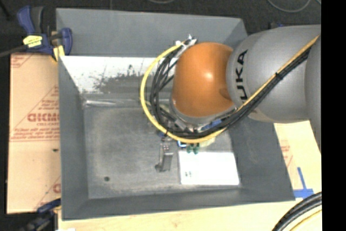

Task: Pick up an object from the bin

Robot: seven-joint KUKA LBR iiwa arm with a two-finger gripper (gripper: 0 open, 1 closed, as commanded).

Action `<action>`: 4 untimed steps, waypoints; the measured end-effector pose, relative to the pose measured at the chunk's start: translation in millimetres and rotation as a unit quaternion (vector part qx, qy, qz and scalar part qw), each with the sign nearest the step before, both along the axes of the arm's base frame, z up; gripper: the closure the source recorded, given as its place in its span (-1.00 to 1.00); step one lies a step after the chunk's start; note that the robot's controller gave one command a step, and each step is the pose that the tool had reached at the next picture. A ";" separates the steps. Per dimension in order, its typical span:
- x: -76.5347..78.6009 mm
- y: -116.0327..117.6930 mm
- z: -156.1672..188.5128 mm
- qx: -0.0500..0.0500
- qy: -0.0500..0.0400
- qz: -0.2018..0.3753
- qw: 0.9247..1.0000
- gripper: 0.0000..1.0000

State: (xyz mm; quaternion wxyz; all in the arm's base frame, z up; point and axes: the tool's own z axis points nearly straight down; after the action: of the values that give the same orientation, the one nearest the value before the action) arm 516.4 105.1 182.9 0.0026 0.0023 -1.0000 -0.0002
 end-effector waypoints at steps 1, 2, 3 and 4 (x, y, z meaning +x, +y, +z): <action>1.8 -0.6 4.2 0.000 -0.004 -0.002 1.000 -1.00; 27.0 -20.8 -36.4 0.001 -0.007 -0.042 0.999 -1.00; 99.0 -79.7 -46.8 0.000 -0.005 0.033 0.999 -1.00; 49.8 -144.2 -55.6 -0.001 -0.005 0.081 0.997 -1.00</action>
Offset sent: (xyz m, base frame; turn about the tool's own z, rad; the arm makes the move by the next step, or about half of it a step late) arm 0.0650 -0.0570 -0.1129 0.2330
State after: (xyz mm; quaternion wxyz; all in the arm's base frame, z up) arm 566.2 -39.1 127.3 -0.0021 0.0830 -0.9965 0.0008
